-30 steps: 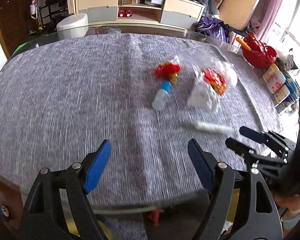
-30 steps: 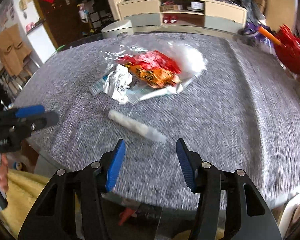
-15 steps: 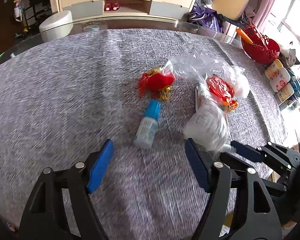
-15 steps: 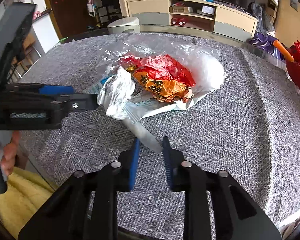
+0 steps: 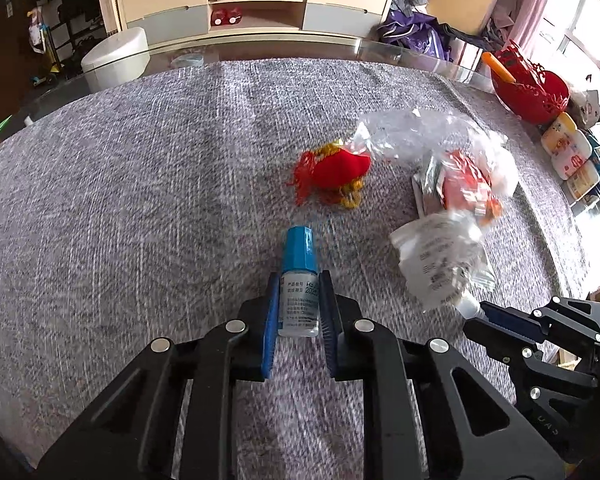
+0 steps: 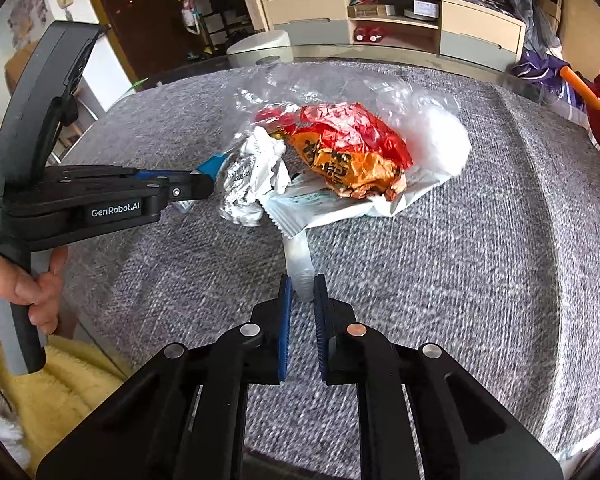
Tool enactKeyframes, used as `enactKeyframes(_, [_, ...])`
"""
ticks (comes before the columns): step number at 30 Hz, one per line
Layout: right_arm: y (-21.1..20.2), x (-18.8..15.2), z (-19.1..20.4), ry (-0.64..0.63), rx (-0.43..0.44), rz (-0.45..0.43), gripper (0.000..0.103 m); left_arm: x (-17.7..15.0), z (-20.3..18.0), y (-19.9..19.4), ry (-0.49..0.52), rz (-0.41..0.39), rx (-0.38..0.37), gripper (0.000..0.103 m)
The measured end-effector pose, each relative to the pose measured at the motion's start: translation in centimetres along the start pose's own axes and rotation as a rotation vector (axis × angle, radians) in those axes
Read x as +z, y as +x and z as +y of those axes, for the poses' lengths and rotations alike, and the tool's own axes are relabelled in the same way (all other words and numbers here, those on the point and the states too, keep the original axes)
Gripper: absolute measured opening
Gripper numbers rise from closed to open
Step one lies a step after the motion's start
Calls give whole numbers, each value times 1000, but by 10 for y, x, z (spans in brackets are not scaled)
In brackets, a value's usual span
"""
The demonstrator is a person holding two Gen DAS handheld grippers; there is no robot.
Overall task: Collect trash
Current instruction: 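Grasp the blue-capped bottle with the left tool while the right tool grasps the white stick, then carry the bottle and white stick down under the table over the grey bin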
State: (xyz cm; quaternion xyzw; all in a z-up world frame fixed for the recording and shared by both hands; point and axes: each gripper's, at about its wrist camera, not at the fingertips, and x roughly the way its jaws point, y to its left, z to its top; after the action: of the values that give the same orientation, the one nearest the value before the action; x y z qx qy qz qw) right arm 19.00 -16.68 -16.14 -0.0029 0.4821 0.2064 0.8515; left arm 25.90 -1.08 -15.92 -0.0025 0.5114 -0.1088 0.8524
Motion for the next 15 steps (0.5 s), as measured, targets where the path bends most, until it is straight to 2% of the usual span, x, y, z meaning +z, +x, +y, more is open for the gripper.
enactKeyframes(7, [-22, -24, 4, 32, 10, -4, 12, -32, -6, -25, -4, -7, -14, 17])
enactKeyframes(15, [-51, -57, 8, 75, 16, -19, 12, -81, -26, -64, 2, -42, -65, 17])
